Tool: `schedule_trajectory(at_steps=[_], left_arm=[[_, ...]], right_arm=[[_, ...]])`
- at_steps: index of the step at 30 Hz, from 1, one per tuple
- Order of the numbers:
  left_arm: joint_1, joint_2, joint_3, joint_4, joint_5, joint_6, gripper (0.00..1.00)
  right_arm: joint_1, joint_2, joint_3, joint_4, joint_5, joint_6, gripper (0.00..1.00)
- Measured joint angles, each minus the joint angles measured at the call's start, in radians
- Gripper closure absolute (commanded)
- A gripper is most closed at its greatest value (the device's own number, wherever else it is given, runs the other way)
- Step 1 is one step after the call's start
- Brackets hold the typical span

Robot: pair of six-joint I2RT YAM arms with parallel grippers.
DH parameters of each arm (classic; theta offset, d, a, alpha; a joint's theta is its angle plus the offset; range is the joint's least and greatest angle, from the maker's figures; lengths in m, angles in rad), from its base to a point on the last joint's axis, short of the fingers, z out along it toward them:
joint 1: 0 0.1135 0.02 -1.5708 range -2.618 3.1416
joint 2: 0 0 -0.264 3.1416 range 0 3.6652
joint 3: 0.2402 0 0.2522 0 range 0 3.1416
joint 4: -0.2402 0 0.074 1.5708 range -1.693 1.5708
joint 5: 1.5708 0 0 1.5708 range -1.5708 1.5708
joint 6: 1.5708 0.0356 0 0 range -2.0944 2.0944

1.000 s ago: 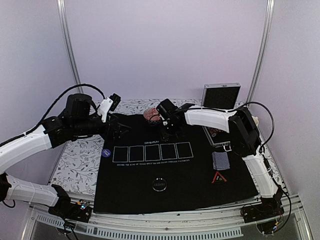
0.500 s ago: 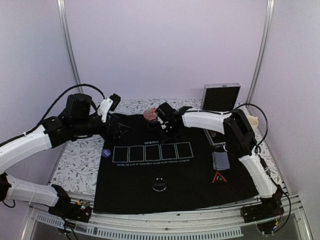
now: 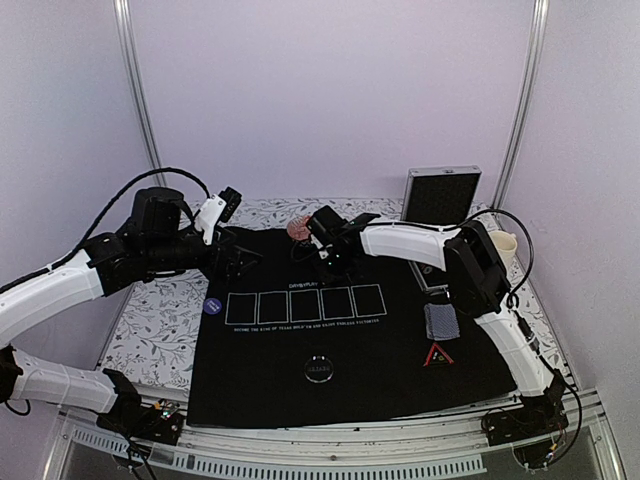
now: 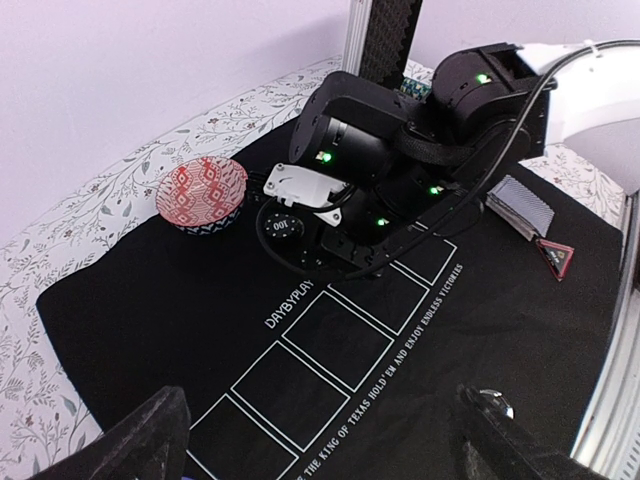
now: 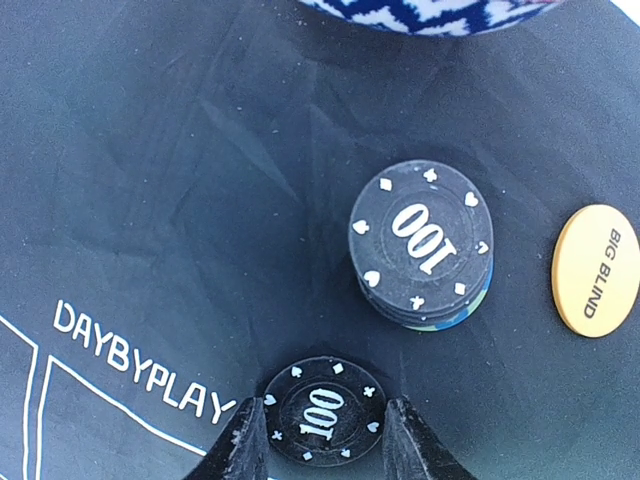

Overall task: Distribute texas hold em gaming equipment
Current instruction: Adjust the poker chip in the big blind area.

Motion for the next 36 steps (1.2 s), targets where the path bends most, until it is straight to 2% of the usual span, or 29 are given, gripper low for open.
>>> schedule_trajectory(at_steps=[17,25,36], left_arm=[[0.000,0.000,0.000,0.000,-0.002,0.003,0.09],[0.000,0.000,0.000,0.000,-0.002,0.003,0.09],[0.000,0.000,0.000,0.000,-0.002,0.004,0.09]], right_arm=[[-0.001,-0.087,-0.093,0.063,0.012,0.000,0.64],[-0.002,-0.107,-0.093,0.065,0.018,-0.008,0.49],[-0.002,-0.105,-0.093,0.026,-0.020,-0.008,0.44]])
